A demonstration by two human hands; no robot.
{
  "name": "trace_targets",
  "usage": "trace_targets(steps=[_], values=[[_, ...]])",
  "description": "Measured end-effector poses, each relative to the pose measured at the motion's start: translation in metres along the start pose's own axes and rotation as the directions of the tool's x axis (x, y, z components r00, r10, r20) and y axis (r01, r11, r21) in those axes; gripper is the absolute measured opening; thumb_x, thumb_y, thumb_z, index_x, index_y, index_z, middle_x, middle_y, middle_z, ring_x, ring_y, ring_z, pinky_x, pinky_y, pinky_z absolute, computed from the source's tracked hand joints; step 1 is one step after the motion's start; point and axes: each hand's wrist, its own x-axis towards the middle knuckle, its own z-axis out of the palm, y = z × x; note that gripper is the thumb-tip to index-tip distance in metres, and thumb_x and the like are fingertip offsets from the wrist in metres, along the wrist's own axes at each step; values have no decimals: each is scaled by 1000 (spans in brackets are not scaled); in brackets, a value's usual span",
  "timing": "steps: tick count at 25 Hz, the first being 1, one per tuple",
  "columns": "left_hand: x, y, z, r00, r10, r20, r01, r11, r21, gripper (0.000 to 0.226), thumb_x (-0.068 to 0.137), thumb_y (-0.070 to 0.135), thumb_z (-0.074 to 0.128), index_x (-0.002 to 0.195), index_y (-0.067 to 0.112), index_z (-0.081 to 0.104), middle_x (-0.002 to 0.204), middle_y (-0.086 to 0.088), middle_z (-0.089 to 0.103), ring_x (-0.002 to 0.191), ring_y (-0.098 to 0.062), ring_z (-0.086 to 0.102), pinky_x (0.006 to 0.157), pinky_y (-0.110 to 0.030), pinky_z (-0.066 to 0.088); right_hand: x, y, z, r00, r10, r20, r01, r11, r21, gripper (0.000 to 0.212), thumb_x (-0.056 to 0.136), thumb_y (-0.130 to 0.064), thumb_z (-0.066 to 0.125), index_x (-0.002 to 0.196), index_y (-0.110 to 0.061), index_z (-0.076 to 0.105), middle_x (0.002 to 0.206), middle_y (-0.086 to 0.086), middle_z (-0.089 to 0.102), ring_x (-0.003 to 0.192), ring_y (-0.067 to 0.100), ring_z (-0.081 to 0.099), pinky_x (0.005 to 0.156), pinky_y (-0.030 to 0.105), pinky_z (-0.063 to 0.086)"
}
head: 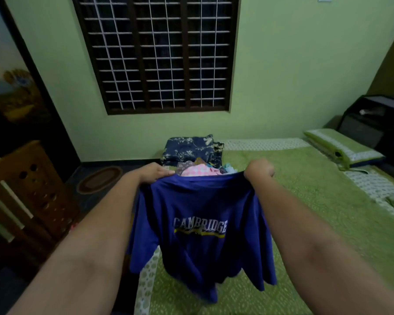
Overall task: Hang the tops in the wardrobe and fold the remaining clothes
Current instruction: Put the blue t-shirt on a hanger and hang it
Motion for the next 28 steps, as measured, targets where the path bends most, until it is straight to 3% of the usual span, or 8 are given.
trace_targets(steps=[3, 5, 8, 11, 14, 18, 22, 28], values=[[8, 15, -35, 988, 41, -149, -65, 985, -162, 45, 93, 43, 53, 61, 11, 51, 57, 4, 53, 52, -8, 48, 51, -17, 35, 20, -15, -52, 999, 18, -28, -15, 993, 121, 20, 90, -13, 52, 103, -10, 67, 106, 3, 63, 101, 18, 63, 66, 24, 42], [26, 16, -43, 988, 76, -133, -102, 974, -203, 34, 92, 36, 60, 64, 15, 59, 58, 11, 59, 55, 0, 53, 54, -11, 38, 46, -20, -65, 993, 61, 102, -86, 962, 259, 18, 90, -14, 50, 90, -5, 65, 82, 1, 69, 73, 13, 67, 59, 21, 45], [83, -4, -31, 984, 46, -173, -64, 993, -101, 22, 89, 32, 65, 74, 17, 65, 77, -1, 62, 75, -13, 55, 66, -25, 39, 104, -30, -33, 912, -24, 409, -137, 922, 362, 34, 98, -12, 44, 71, 3, 59, 47, 4, 62, 38, 11, 55, 62, 23, 49], [154, -23, 1, 895, -193, -402, 172, 981, -87, 24, 92, 33, 60, 72, 20, 60, 77, -1, 63, 79, -22, 61, 67, -26, 43, 151, -51, 13, 885, -122, 449, -215, 748, 628, 17, 96, -6, 43, 84, -2, 54, 84, 10, 65, 67, 19, 63, 68, 31, 54], [219, -21, 40, 863, -329, -384, 181, 910, -373, 16, 98, 14, 44, 86, 15, 55, 88, -9, 68, 91, -28, 65, 82, -35, 51, 185, -80, 39, 916, -119, 382, -254, 564, 785, 8, 91, -11, 50, 95, -9, 57, 115, 14, 53, 98, 24, 53, 82, 31, 43], [271, -30, 75, 912, -351, -214, 176, 804, -568, 45, 100, 13, 44, 141, 6, 29, 139, -16, 44, 123, -34, 47, 96, -35, 39, 220, -100, 72, 878, -131, 460, -306, 586, 750, 47, 92, -21, 58, 134, -2, 47, 140, 16, 45, 118, 31, 48, 87, 32, 38], [268, -78, 98, 901, -417, -117, 290, 781, -554, 55, 100, 13, 43, 147, 7, 16, 137, -17, 42, 114, -31, 50, 78, -34, 44, 235, -113, 117, 808, -100, 580, -380, 665, 643, 57, 93, -31, 56, 141, -7, 39, 147, 15, 36, 127, 35, 43, 98, 40, 39], [193, -196, 81, 751, -648, -124, 445, 637, -629, 60, 97, 24, 53, 144, 5, 21, 135, -21, 49, 120, -34, 51, 100, -35, 40, 201, -226, 164, 712, -278, 645, -250, 758, 603, 52, 97, -31, 52, 141, -7, 39, 149, 10, 35, 122, 31, 49, 96, 41, 43]])
